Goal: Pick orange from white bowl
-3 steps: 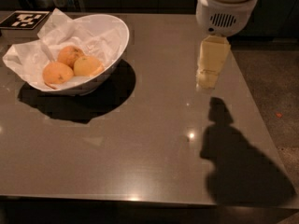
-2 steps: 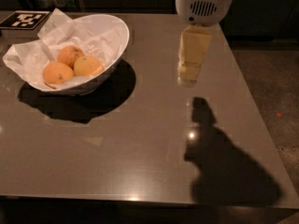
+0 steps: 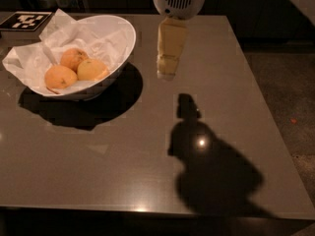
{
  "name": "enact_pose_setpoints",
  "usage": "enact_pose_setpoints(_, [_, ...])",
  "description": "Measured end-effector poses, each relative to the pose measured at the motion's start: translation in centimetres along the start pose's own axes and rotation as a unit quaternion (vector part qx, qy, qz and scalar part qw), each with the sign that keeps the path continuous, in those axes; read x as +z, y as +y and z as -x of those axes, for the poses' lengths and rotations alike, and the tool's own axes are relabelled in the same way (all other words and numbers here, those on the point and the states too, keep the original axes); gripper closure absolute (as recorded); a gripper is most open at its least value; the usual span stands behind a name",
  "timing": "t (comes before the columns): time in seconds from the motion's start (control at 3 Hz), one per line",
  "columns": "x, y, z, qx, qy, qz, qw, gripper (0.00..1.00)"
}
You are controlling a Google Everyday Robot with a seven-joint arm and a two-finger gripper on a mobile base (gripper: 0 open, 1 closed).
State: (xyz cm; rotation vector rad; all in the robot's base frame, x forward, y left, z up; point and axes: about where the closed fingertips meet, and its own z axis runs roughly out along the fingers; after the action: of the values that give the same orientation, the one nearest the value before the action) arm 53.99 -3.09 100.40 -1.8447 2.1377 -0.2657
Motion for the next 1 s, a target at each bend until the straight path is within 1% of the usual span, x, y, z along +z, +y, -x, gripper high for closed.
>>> enact_pose_setpoints(0.33, [1.7, -0.4, 3.6, -0.036, 0.005, 0.005, 0.9993, 0.0])
enact_pose_setpoints(0.67, [4.1, -0.9, 7.3, -0.08, 0.023, 0.017, 0.9964, 0.0])
enact_pose_setpoints(1.0, [4.1, -1.2, 8.3, -0.082, 0.009, 0.007, 0.9966, 0.0])
